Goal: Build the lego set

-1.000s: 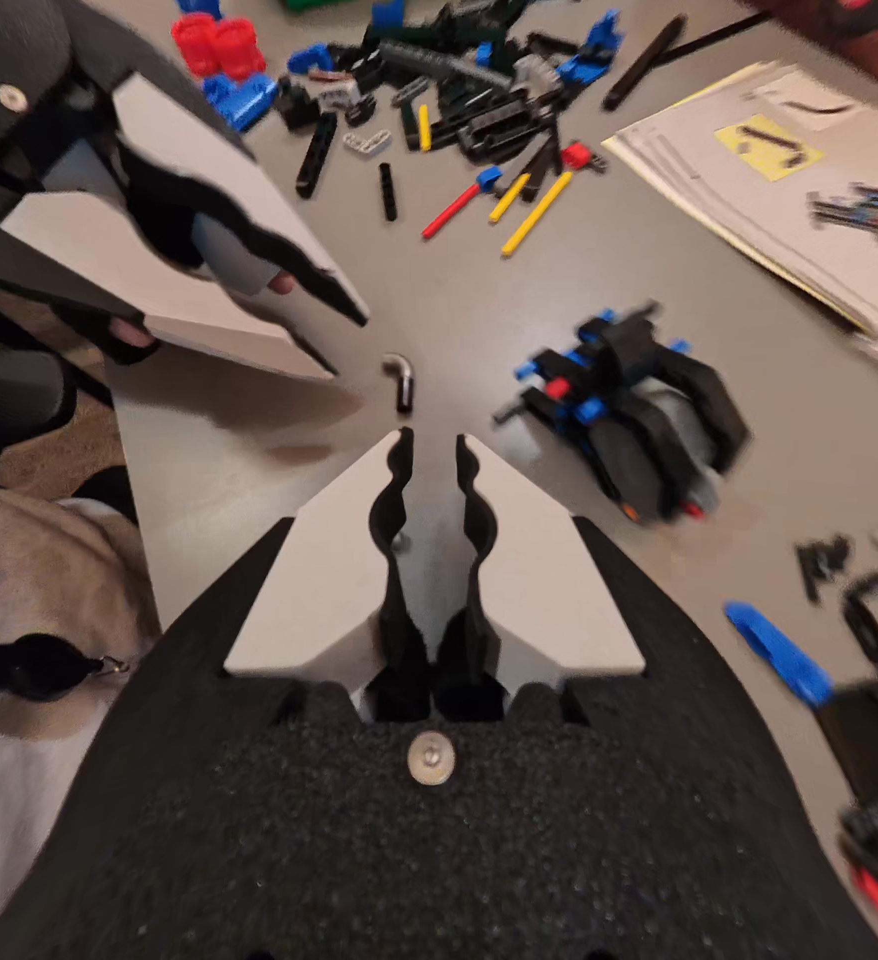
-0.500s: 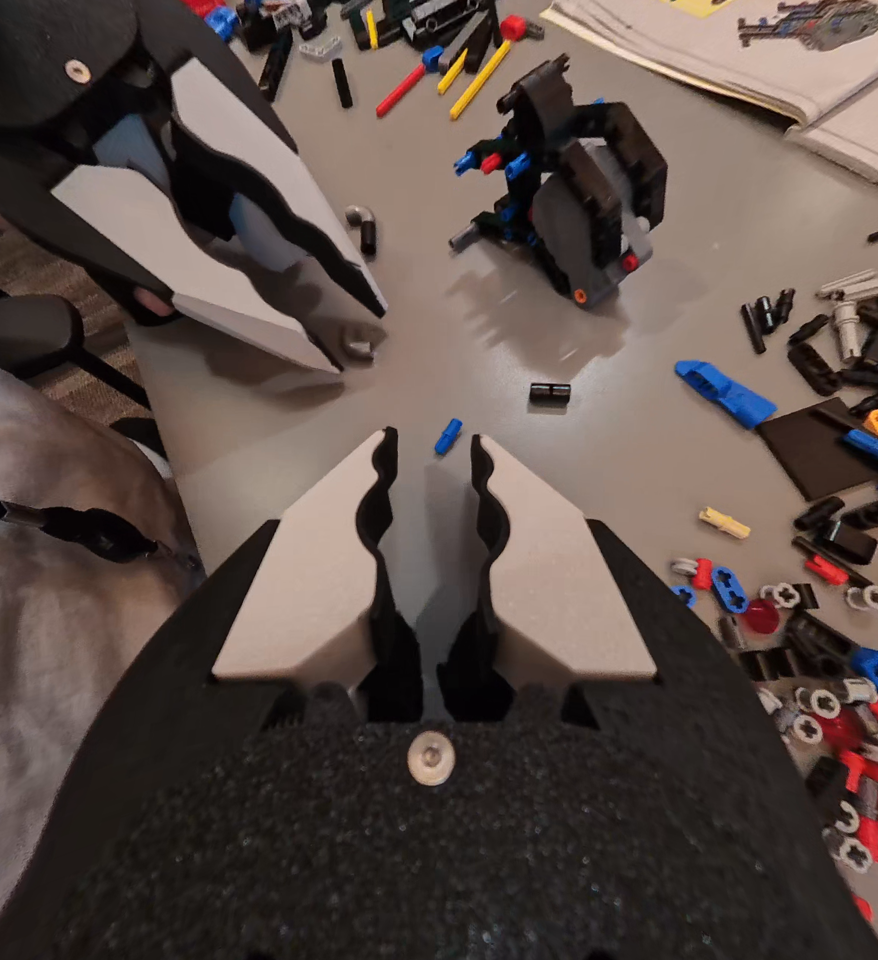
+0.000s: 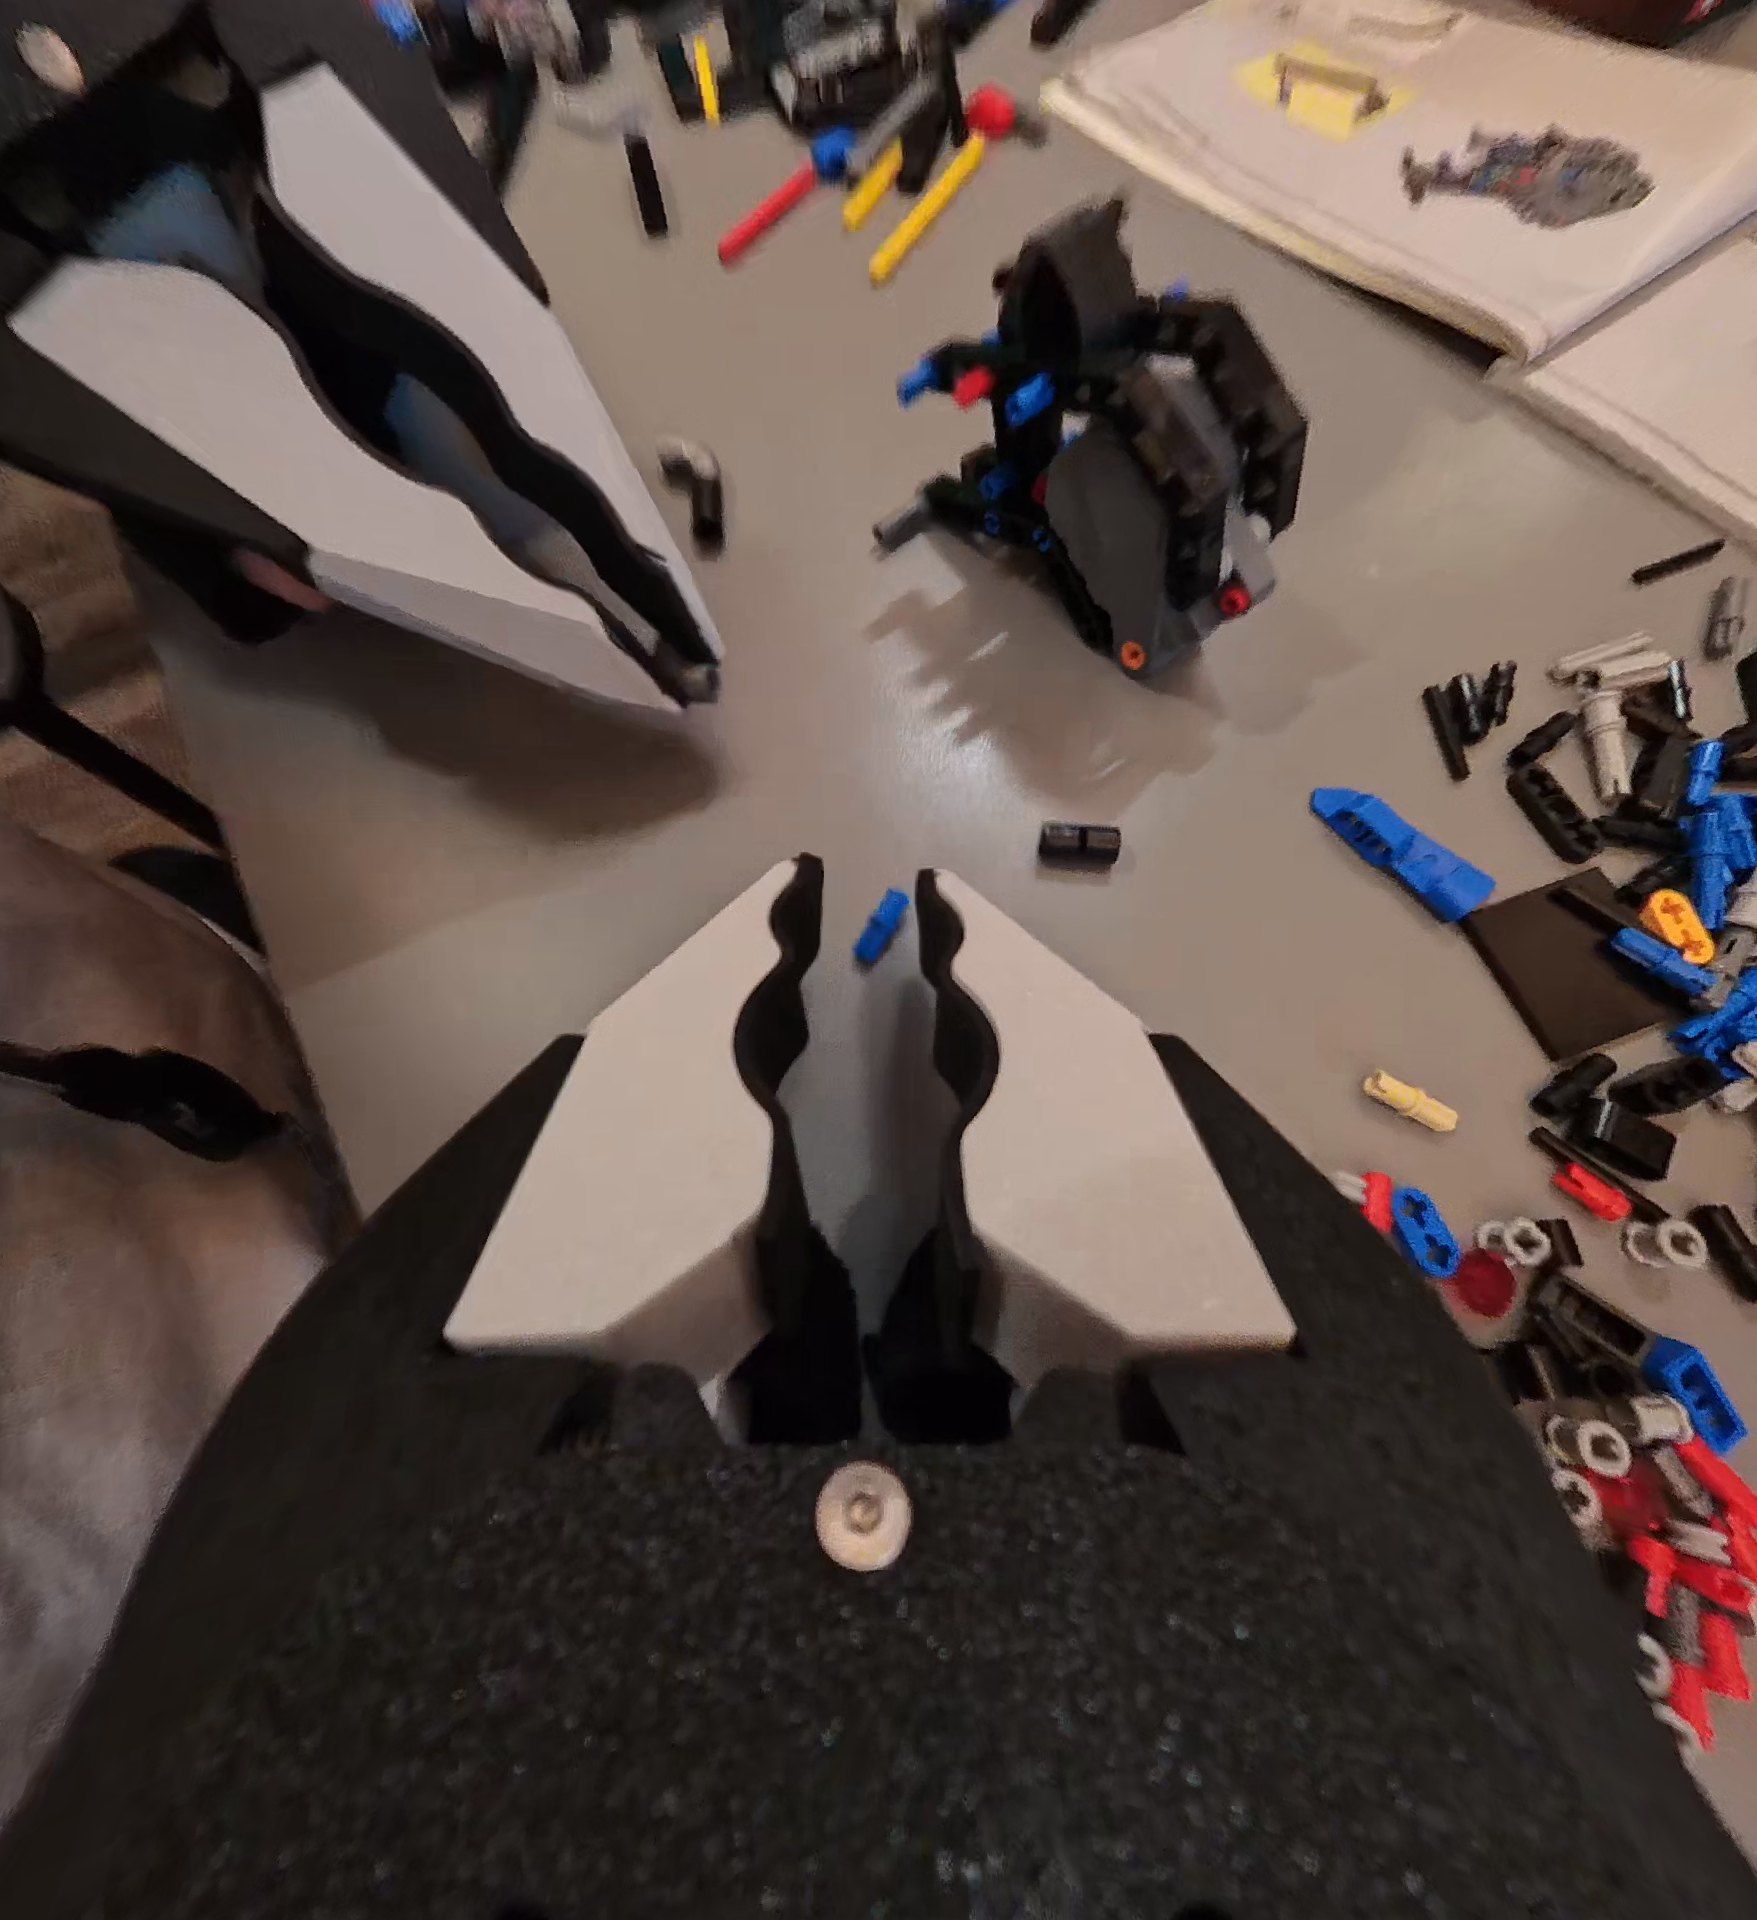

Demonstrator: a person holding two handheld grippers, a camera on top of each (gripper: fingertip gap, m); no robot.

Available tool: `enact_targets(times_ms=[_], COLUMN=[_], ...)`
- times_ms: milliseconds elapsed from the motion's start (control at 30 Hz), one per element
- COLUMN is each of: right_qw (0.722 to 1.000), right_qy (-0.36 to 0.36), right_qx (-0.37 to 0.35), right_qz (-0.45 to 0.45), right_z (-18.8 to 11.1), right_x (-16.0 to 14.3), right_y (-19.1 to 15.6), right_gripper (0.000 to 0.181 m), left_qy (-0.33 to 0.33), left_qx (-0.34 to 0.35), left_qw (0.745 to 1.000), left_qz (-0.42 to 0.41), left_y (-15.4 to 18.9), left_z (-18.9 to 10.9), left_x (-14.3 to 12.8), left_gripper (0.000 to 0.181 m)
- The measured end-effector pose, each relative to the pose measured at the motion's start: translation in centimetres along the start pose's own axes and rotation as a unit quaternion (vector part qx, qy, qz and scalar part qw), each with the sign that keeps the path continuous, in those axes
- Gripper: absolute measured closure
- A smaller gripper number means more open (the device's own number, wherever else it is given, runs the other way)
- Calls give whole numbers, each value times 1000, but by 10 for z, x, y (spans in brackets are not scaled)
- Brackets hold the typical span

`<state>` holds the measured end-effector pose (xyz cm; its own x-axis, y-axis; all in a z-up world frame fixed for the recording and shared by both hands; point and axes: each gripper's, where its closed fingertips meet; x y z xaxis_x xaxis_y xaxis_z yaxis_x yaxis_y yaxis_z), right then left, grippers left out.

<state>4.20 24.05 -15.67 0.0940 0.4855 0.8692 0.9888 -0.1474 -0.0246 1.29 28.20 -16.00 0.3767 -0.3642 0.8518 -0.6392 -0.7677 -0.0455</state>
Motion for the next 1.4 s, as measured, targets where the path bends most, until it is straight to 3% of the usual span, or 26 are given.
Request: enact_targets(times_ms=[100, 233, 400, 600, 800, 1000, 1133, 1233, 1300, 1400], right_qw=[992, 963, 965, 953, 955, 969, 956, 945, 952, 961], right_qy=[87, 197, 204, 226, 188, 156, 178, 197, 198, 190], right_qx=[65, 144, 148, 173, 186, 152, 191, 219, 219, 195], right_qz=[62, 112, 72, 103, 131, 113, 134, 144, 78, -53], right_z=[-8, -25, -22, -20, -10, -4, -8, -20, -25, -27], right_x=[34, 76, 81, 96, 82, 68, 71, 74, 73, 75], right_y=[-16, -27, -31, -41, -43, -34, -37, -31, -32, -35], right_gripper=[164, 163, 163, 162, 165, 165, 165, 163, 160, 158], left_qy=[104, 259, 342, 338, 256, 245, 262, 263, 255, 211], left_qx=[19, 8, -7, -3, 83, 84, 31, -97, -168, -301], left_qw=[993, 963, 938, 934, 908, 902, 929, 953, 952, 921], left_qz=[53, 75, 62, 113, 320, 346, 261, 113, 7, -129], left_y=[-3, 2, 0, 7, 9, 8, 9, 16, 12, 18], left_z=[-13, -36, -51, -47, -25, -22, -26, -36, -41, -46], left_x=[31, 71, 89, 87, 64, 60, 64, 71, 77, 78], left_gripper=[175, 175, 175, 175, 175, 175, 175, 175, 175, 175])
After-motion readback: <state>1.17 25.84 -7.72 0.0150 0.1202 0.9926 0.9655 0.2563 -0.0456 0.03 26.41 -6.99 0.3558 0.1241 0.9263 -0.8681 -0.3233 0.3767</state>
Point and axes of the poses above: each gripper's, where its closed fingertips meet, z out along the fingers, x out of its top, y = z × x across the jaws, and after that the axes turned 6 degrees about y, right-handed
